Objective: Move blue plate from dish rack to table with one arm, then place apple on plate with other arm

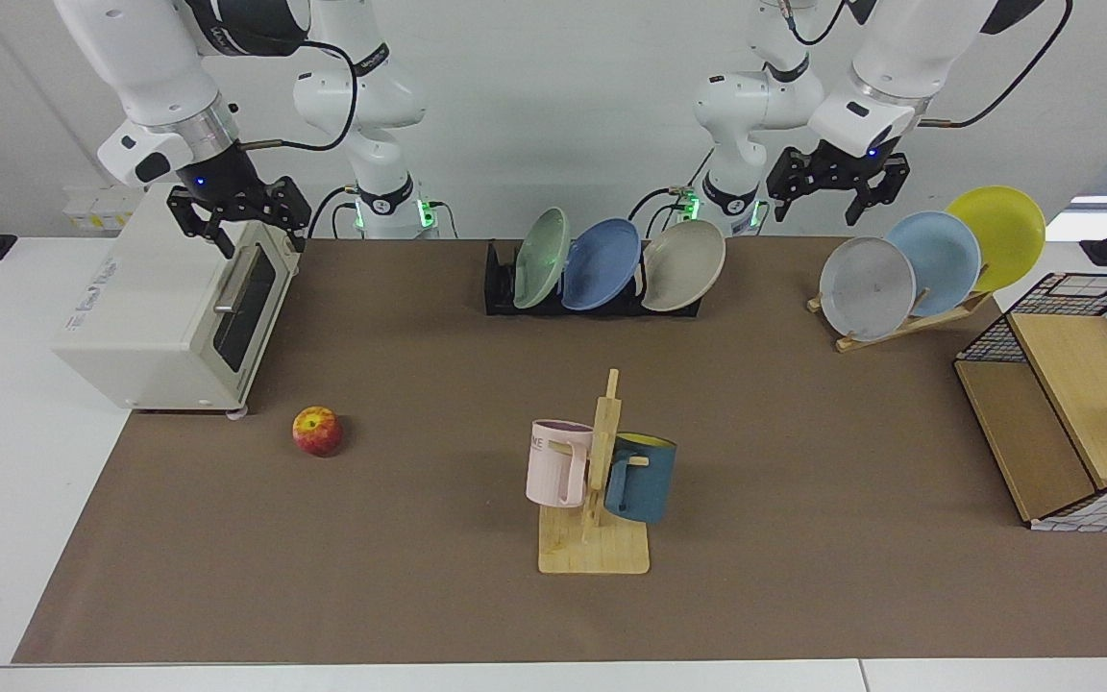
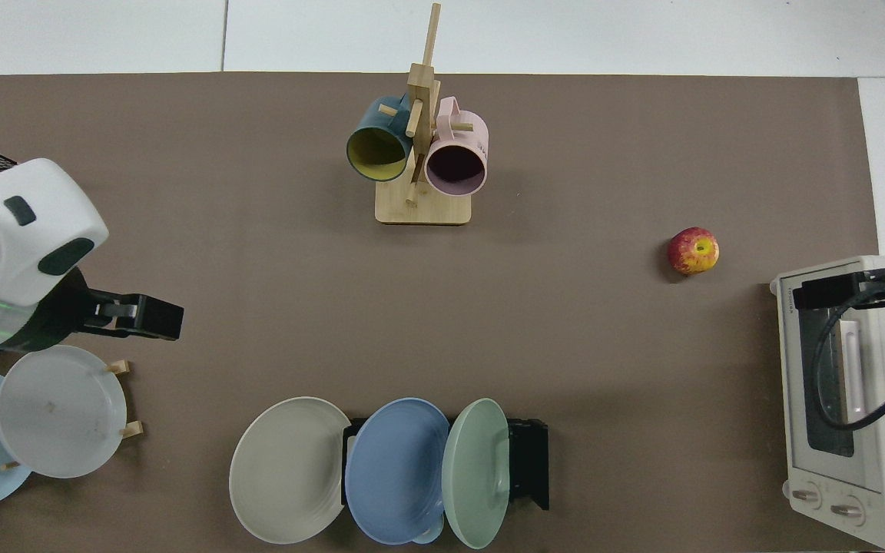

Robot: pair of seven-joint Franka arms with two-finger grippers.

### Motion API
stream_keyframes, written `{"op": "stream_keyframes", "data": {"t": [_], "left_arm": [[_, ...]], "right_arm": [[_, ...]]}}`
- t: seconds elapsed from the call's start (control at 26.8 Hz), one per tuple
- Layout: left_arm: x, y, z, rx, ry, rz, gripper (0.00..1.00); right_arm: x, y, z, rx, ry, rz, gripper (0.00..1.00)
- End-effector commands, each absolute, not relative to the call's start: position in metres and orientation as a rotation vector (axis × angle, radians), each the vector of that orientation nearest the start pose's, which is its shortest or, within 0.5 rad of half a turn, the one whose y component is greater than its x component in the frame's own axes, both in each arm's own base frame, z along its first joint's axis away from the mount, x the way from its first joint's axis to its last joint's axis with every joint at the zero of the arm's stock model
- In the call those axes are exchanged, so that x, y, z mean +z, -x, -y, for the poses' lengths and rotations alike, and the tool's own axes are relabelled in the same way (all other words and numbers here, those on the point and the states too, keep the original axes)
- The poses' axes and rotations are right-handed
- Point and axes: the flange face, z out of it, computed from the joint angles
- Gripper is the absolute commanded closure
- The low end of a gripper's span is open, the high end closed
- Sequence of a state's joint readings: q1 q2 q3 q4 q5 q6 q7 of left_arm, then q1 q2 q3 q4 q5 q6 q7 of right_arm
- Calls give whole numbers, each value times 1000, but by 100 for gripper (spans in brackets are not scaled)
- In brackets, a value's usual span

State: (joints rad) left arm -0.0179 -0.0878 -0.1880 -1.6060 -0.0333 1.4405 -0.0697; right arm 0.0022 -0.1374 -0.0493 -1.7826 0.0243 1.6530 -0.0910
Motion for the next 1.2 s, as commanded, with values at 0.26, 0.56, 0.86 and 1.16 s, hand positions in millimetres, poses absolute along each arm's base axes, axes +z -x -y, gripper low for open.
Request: {"op": "stream_keyframes", "data": {"t": [0.26,0.56,0.86,1.16], "left_arm": [[568,-438,193,169,3242,-397,0],[497,-396,221,140,3271,-496,0],[432,-362,249,241,3275,-550,1],[413,-329,262,89,3257,-547,1]], "right_arm": [[598,-523,19,-96,3198,82,0],[566,-549,5,-156,3177,118,0],[488,-596,-8,-135,3132,114,0],[420,-618,-10,-125,3130,113,0]]}}
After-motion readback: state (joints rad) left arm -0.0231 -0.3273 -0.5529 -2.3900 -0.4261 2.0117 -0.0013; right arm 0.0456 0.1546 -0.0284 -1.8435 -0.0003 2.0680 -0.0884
